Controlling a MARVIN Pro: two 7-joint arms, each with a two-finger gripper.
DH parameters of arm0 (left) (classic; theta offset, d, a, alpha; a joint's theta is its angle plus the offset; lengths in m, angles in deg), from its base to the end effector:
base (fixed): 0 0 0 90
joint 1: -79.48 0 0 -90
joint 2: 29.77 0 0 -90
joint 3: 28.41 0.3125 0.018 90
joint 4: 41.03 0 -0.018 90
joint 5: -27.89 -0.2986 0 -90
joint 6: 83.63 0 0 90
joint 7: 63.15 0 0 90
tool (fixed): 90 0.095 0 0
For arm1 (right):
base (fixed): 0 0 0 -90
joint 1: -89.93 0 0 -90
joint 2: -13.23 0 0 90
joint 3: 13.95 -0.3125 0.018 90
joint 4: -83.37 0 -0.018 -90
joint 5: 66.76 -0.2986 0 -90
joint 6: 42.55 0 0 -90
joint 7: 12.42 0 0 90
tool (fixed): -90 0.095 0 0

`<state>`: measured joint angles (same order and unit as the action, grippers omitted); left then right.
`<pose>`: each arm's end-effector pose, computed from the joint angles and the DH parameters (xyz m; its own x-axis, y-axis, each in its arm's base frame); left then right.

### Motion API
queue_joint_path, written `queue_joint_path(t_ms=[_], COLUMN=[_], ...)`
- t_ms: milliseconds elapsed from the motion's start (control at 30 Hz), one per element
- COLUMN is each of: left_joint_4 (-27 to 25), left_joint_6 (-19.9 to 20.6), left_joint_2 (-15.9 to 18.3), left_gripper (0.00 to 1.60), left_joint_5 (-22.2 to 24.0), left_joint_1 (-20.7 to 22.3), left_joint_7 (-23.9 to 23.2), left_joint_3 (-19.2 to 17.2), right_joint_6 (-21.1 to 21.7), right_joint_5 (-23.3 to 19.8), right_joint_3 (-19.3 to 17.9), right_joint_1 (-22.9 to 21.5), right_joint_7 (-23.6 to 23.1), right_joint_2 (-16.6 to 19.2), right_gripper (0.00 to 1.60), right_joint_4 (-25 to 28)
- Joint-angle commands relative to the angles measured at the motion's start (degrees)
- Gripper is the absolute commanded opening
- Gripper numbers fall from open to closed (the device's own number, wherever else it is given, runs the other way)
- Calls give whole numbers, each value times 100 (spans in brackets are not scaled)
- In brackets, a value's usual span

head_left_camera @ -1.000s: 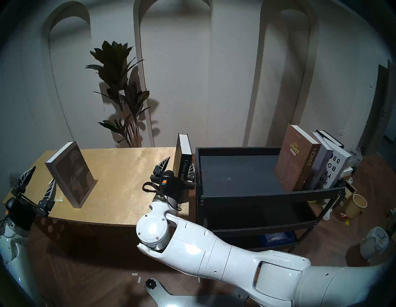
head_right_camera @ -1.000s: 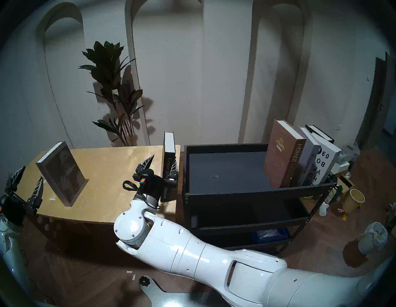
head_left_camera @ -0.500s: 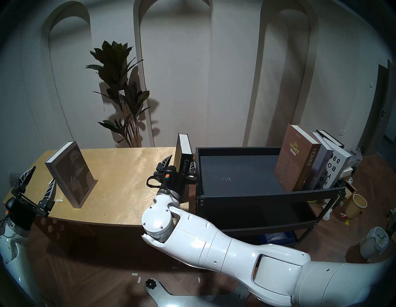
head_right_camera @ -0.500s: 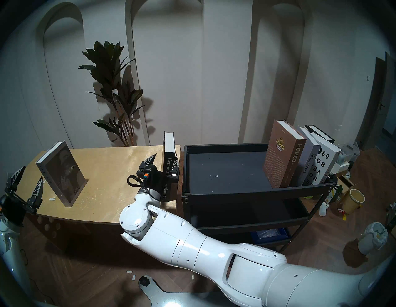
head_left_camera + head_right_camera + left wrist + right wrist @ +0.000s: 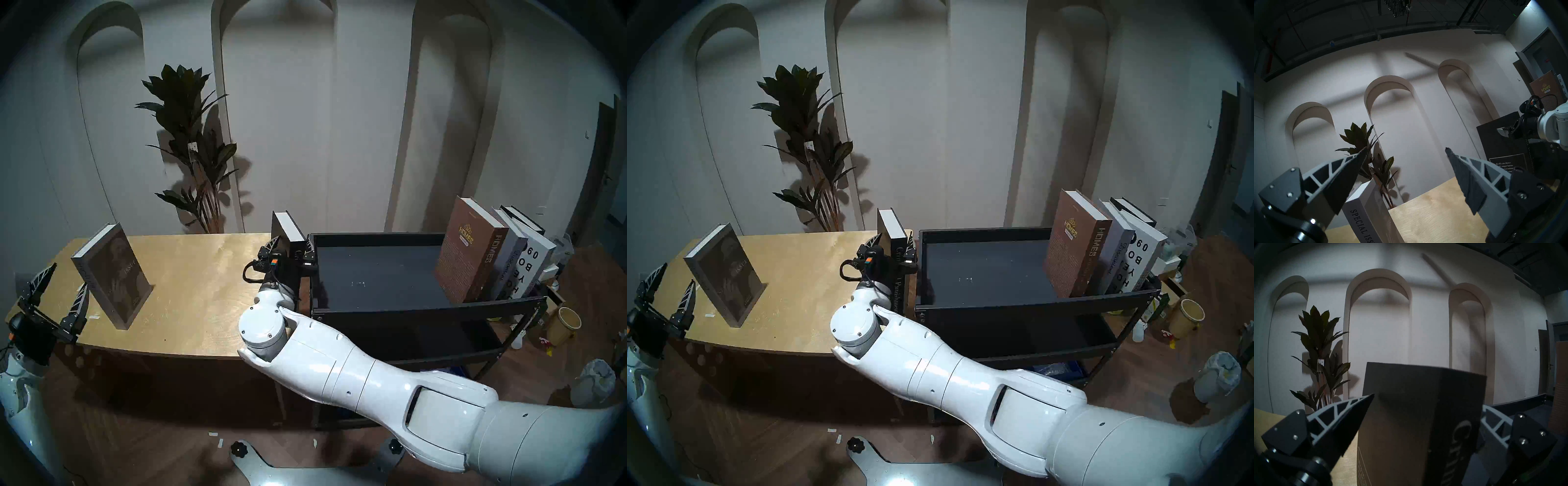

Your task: Move the books from the display table onto the shelf, standing them upright with spines facing out and tallest at one end

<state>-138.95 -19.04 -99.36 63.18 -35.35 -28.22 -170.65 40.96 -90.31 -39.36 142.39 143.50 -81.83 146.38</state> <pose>0.1844 0.3114 -0.2151 -0.4171 -0.3247 0.8489 -0.0987 -0.9123 -0.3975 0.4553 0.2768 -0.2634 -0.1391 0.0355 0.9896 -0.1344 -0.9908 0.0167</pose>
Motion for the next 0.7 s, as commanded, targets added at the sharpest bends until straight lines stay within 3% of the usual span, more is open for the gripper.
queue_joint_path(t_ms=[0, 67, 167, 367, 667], left_joint_4=[-79, -80, -81, -79, -61], left_joint_6=[15, 16, 17, 16, 0], left_joint_2=[30, 30, 30, 30, 30], left_gripper=[160, 160, 160, 160, 160], left_joint_5=[10, 10, 10, 10, 8], left_joint_1=[-10, -10, -10, -9, 4], left_joint_7=[-9, -9, -8, -9, -10], left_joint_3=[-32, -33, -33, -33, -26], right_joint_6=[62, 136, 120, 85, -76], right_joint_5=[-273, -495, -520, -255, 2], right_joint_3=[-157, -227, -225, -70, 135], right_joint_1=[-94, -46, -31, 22, -27], right_joint_7=[-359, -590, -650, -482, -207], right_joint_2=[143, 258, 322, 510, 345], right_gripper=[80, 58, 0, 0, 0], right_joint_4=[105, 253, 247, 811, 1566])
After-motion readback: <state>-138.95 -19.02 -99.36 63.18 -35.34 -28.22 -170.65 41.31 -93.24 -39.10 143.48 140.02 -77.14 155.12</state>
